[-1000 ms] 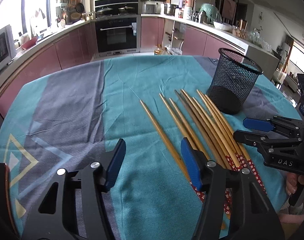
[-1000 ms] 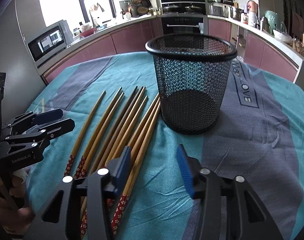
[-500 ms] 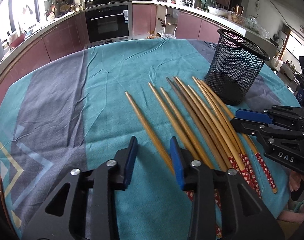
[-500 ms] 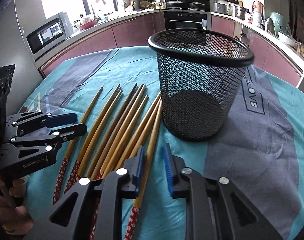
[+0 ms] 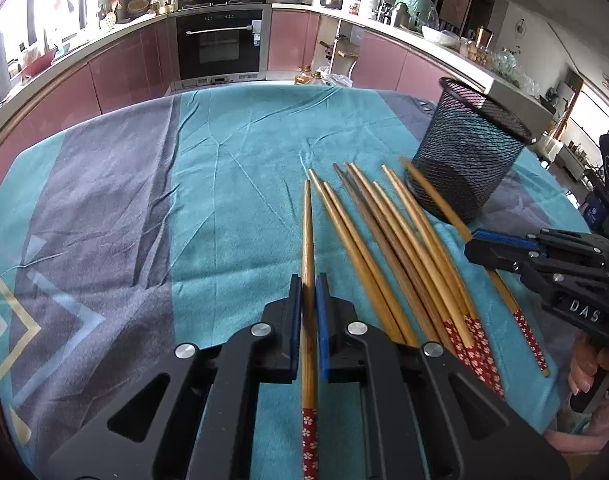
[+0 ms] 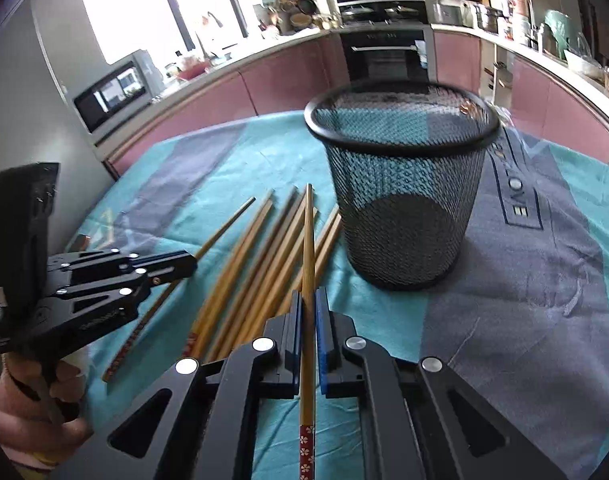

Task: Organize utensils
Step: 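Lift the held chopstick upright with the right gripper while the left gripper lifts its chopstick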

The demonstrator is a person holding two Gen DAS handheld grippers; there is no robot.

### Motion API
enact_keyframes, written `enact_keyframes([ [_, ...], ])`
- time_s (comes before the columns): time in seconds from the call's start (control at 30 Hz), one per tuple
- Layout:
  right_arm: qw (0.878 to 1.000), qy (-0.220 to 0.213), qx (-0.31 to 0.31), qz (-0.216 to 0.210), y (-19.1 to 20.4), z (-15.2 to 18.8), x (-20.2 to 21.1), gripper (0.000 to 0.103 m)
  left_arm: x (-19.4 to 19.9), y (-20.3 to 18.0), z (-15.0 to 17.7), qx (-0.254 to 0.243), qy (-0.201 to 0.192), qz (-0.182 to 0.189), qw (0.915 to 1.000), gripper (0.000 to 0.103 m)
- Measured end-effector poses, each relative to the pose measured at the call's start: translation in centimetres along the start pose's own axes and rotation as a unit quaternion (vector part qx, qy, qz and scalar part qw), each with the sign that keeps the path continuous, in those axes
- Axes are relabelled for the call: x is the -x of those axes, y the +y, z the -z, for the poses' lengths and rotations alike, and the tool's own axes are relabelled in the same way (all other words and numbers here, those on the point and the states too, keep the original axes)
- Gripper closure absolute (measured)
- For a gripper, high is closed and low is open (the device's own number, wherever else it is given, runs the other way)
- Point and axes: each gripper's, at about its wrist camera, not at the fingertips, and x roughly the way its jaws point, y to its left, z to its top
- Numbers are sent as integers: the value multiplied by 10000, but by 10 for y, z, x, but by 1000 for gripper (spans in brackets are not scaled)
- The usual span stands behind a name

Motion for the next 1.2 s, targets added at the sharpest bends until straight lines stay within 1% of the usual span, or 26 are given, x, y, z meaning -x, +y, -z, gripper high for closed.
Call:
enact_keyframes([
  [0.13, 9994, -291, 100, -171, 5, -6, 20, 97, 23, -2, -3, -62, -172, 252, 9995, 95],
  [0.27, 9970, -684, 126, -344, 6, -16, 45, 97, 48, -5, -13, -123, -403, 557, 9976, 95],
  [0.4, 9937, -1018, 121, -462, 3, -24, 66, 97, 78, -7, -26, -112, -703, 942, 9930, 96],
  [0.57, 9894, -1338, 109, -551, -1, -36, 82, 97, 113, -12, -41, -131, -1095, 1275, 9857, 96],
  [0.63, 9880, -1448, 125, -522, -3, -41, 87, 97, 124, -15, -49, -140, -1248, 1356, 9828, 96],
  [0.8, 9825, -1783, 113, -526, -10, -60, 106, 97, 152, -26, -77, -174, -1738, 1592, 9717, 96],
  [0.93, 9776, -2052, 198, -411, -16, -77, 118, 97, 167, -36, -100, -177, -1972, 1685, 9656, 96],
  [1.13, 9713, -2348, 278, -240, -22, -99, 131, 97, 177, -52, -134, -216, -2145, 1854, 9587, 96],
  [1.2, 9694, -2432, 271, -203, -25, -105, 131, 97, 176, -59, -144, -241, -2164, 1849, 9583, 96],
])
